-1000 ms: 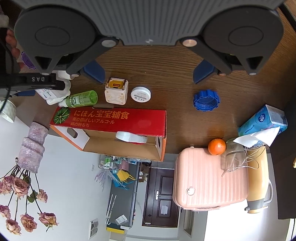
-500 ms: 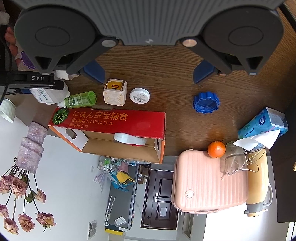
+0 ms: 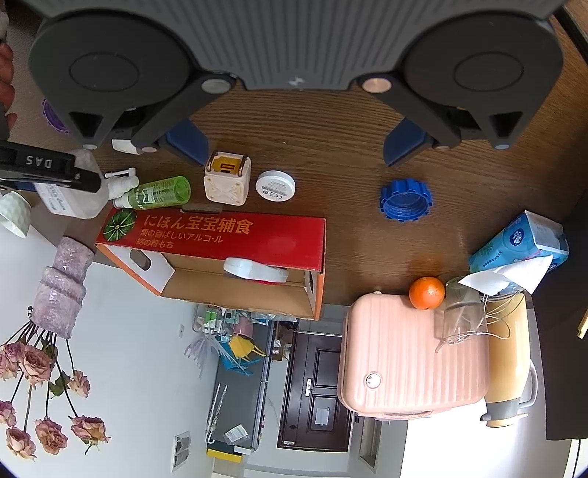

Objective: Organize rigid objects
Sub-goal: 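Lower the left tool onto the blue bottle cap and close it while the right tool holds the wipes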

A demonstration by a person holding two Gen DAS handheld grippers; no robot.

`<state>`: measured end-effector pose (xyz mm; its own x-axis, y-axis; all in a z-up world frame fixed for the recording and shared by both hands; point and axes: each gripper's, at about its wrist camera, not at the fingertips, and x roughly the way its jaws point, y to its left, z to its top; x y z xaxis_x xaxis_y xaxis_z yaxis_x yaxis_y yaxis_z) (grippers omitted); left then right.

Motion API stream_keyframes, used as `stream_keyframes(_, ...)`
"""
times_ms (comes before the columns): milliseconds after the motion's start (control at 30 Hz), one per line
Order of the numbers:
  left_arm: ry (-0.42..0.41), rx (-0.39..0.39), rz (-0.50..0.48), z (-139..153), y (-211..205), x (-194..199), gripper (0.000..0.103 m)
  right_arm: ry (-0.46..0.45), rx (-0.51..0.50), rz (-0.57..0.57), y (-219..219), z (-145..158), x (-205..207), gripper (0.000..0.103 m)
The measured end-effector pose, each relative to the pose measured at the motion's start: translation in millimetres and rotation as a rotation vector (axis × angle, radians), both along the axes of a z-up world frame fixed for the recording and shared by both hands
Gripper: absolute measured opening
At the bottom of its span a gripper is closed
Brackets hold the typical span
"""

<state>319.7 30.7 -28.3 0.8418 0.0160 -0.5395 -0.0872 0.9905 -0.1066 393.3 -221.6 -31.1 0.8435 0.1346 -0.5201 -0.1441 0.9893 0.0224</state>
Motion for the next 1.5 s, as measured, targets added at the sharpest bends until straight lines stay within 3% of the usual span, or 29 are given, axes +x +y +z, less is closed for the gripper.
stream_keyframes(333, 0.001, 0.006, 0.037, -1.0, 9.4, 3.0, 0.103, -0.032, 0.026, -0.022, -6.0, 5.7, -9.9, 0.082)
stream_keyframes(867, 0.077, 0.056, 0.189, -24.3, 71.2, 44.8, 0.103, -0.041, 0.045, -0.039, -11.8, 6.5, -10.2, 0.082)
stream_keyframes(1300, 0.108, 0.057, 0.218, -39.8, 96.3, 81.0, 0.103, -0.049, 0.053, -0.065, -16.4, 6.8, -9.4, 0.082)
stream_keyframes(1500, 0.129, 0.100, 0.219, -45.7, 95.2, 93.6, 0.099, -0.046, 0.051, -0.074, -16.0, 5.1, -9.1, 0.082)
